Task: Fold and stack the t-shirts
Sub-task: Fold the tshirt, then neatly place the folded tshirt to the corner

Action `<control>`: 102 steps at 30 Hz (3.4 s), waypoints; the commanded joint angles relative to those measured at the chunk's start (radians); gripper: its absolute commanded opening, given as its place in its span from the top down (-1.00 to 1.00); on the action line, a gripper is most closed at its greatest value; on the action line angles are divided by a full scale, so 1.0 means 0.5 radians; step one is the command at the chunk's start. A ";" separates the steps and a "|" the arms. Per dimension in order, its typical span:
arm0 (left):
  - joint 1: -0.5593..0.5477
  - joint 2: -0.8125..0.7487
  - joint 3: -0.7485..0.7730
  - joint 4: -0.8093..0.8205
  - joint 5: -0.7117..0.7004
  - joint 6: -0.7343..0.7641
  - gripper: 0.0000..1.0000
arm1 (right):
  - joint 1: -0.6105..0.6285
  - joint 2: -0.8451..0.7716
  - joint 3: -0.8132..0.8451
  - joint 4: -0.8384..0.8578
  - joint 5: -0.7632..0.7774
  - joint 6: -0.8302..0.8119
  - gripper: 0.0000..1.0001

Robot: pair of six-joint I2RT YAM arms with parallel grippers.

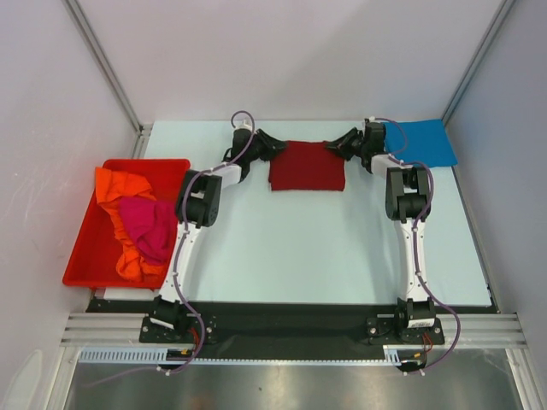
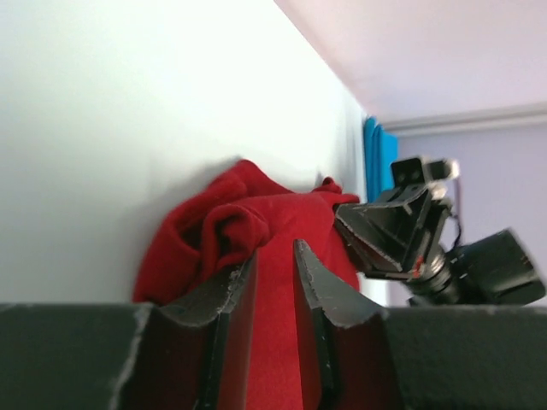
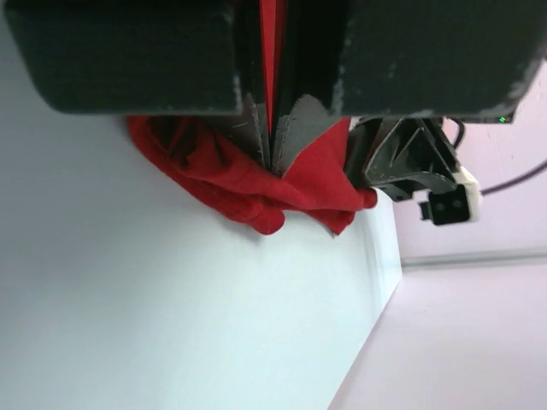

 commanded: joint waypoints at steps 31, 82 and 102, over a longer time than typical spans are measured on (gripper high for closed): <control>-0.037 -0.874 -0.456 -0.494 0.278 0.559 -0.09 | -0.055 -0.786 -0.010 -0.937 0.046 -0.686 0.82; -1.175 -1.182 -0.635 -1.304 -1.157 2.702 -0.72 | -0.377 -1.479 -1.099 -1.447 -0.115 -0.879 -0.01; -1.240 -0.624 -0.442 -1.030 -1.427 3.335 -0.34 | -0.451 -1.636 -1.483 -1.109 -0.173 -0.839 -0.02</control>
